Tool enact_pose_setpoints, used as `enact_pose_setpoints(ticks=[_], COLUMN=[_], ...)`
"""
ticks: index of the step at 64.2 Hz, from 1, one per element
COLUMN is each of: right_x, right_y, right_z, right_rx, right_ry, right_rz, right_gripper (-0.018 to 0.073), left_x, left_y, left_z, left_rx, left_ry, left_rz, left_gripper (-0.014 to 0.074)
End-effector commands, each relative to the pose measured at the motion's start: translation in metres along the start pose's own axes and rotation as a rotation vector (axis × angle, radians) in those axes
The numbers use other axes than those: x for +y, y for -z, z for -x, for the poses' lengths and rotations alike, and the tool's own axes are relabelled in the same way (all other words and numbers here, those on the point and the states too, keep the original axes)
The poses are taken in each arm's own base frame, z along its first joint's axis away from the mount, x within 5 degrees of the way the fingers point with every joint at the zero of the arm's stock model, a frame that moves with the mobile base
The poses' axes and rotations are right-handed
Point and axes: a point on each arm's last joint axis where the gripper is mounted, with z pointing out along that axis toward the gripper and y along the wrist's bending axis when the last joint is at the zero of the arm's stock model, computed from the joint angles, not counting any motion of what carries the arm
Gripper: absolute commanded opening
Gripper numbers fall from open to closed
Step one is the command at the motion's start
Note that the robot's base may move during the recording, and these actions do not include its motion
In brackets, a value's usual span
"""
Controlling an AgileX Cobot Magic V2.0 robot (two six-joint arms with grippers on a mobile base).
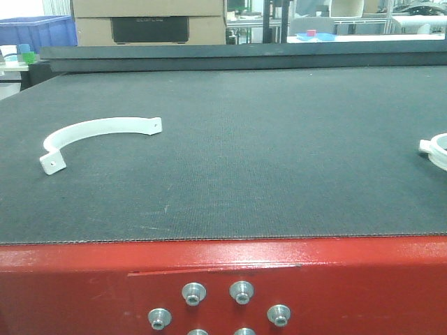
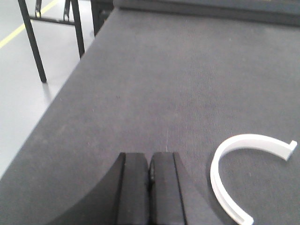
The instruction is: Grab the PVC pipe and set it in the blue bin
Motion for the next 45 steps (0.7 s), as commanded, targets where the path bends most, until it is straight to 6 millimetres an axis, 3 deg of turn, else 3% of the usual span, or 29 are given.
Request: enact_pose_setpoints(ticks=[1, 16, 22, 29, 37, 45], right_x=[0.0, 0.0, -0.001, -0.001, -0.002, -0.004], right_y=[-0.001, -0.02, -0.037, -0.055, -0.076, -0.098], right_z=[0.005, 0.004, -0.001, -0.007, -0.016, -0.028], right_rx=[-0.029, -0.015, 0.04, 0.093, 0.151, 0.225], right_ry=[-0.003, -0.004, -0.003, -0.003, -0.004, 0.003], right_rz=[0.003, 0.0, -0.004, -0.009, -0.014, -0.022], right_gripper=[-0.0169, -0.0169, -0.0148, -0.003, 0.0199, 0.0346], left_x=[-0.001, -0.001, 0.0, 0.0, -0.001, -0.001], left_y=[0.0, -0.024, -0.04, -0.058, -0.078, -0.096], left_z=[0.01, 0.011, 0.015, 0.022, 0.031, 0.037], left_rx=[-0.082, -0.02, 0.06, 0.112, 0.148, 0.157], left_ry=[-0.043, -0.134, -0.134, -0.123, -0.093, -0.074], left_rz=[0.002, 0.003, 0.002, 0.001, -0.002, -0.005], left_gripper=[-0.0111, -0.0107, -0.0043, 0.0075, 0.0195, 0.0212])
